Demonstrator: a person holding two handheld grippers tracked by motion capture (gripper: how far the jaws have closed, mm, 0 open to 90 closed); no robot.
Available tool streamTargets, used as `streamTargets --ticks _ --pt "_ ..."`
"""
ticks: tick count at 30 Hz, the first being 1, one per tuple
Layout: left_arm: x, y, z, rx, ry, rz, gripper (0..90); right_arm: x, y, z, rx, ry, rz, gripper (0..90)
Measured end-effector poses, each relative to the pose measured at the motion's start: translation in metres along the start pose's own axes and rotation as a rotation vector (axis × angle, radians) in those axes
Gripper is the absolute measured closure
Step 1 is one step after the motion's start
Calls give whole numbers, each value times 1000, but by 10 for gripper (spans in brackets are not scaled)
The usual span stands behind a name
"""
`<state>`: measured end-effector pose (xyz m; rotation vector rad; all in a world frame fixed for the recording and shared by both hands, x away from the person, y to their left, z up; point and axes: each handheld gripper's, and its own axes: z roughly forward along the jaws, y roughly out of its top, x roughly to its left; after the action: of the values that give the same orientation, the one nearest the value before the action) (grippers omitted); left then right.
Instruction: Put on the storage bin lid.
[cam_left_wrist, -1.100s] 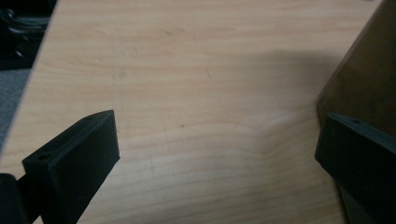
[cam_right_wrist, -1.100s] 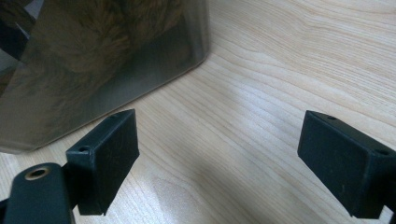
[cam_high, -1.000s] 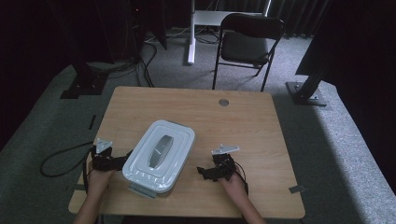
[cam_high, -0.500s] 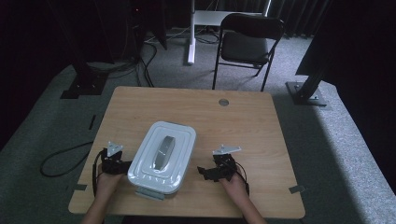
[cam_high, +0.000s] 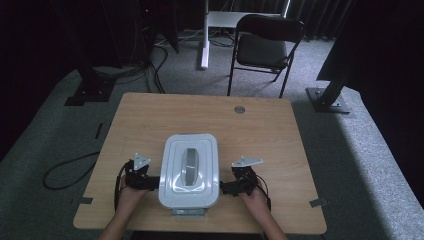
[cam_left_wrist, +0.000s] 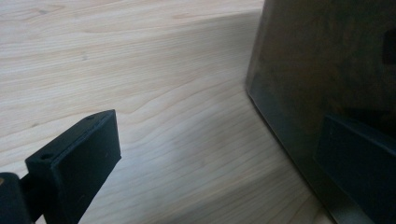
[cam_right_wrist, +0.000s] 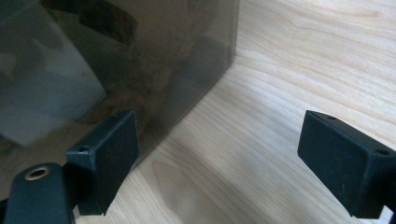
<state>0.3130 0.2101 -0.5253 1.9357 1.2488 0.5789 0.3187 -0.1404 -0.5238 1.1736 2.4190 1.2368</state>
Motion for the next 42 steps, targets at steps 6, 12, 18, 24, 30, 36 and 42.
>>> streamTargets --ticks 6,12,18,24,30,36,42 --pt "-13 6 4 21 -3 15 13 -9 -3 -7 -4 -11 18 117" --pt "-17 5 6 -4 -29 35 12 -17 -6 -12 -7 -34 27 116" --pt "-12 3 5 -52 -58 28 13 -23 -13 -12 -1 -54 10 116" --pt "-6 1 4 -70 -72 15 12 -28 -17 -16 -23 -71 12 116" --pt "1 -4 0 -85 -67 -5 13 -32 -19 -20 -57 -93 11 116" --pt "11 -10 -6 -93 -57 -16 13 -37 -24 -30 -105 -122 14 116" --pt "16 -16 -11 -103 -51 -17 13 -47 -31 -39 -135 -184 44 116"
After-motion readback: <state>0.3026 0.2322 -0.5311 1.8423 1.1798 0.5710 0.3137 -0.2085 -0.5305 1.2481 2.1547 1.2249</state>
